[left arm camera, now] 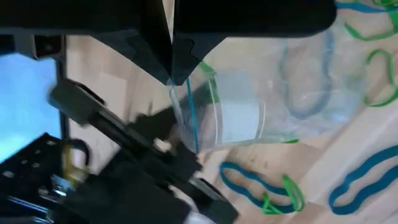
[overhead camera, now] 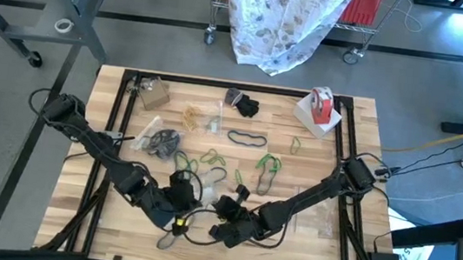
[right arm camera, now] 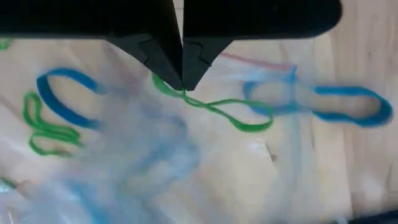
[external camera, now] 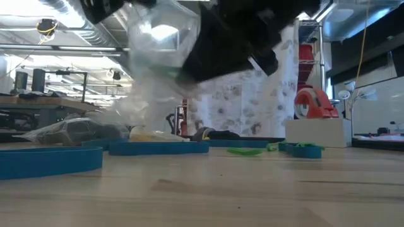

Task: Sort rubber bands
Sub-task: Put the green rubber band into the transparent zip bag

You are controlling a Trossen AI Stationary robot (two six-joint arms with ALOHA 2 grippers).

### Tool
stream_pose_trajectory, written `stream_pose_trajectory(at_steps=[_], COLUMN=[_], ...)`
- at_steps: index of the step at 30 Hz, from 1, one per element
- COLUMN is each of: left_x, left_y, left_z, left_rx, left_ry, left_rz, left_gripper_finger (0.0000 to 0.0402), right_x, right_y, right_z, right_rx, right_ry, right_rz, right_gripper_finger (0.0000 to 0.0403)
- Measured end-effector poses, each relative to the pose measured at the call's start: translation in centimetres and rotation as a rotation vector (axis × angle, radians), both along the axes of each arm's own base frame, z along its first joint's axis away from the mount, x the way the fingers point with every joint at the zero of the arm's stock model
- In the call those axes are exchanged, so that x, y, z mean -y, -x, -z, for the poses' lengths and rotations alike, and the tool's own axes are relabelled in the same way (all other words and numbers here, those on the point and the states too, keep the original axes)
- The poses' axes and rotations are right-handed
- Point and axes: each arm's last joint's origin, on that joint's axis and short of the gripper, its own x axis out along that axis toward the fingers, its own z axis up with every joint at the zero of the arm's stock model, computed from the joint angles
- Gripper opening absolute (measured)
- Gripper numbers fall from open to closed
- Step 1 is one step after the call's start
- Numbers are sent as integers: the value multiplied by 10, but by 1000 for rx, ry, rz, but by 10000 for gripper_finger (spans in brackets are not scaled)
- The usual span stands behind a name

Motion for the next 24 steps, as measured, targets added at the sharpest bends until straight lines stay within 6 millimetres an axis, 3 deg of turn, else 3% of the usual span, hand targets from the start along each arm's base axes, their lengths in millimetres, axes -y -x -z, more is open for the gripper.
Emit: stream_pose_trajectory(at_steps=[4, 8, 15, 19, 24], left_x=[-4, -5, -5, -9, -15], left_y=[-4, -6, -4, -1, -2], left_z=[5, 9, 10, 13, 14], left_rx=[-12, -29, -46, -98, -112], left_ry=[-9, -17, -26, -52, -70], left_rz=[-20, -22, -18, -26, -57], left_gripper_finger=[0, 0, 0, 0, 0], right_x=[0, 10, 25, 14, -4], right_y=[-12, -19, -19, -14, 2], right_z=[-18, -20, -16, -41, -62], right_rx=[87, 112, 16, 11, -31], right_ry=[-43, -75, -110, -95, 0], right_rz=[22, 48, 41, -103, -135], right_gripper_finger=[1, 8, 103, 155, 176])
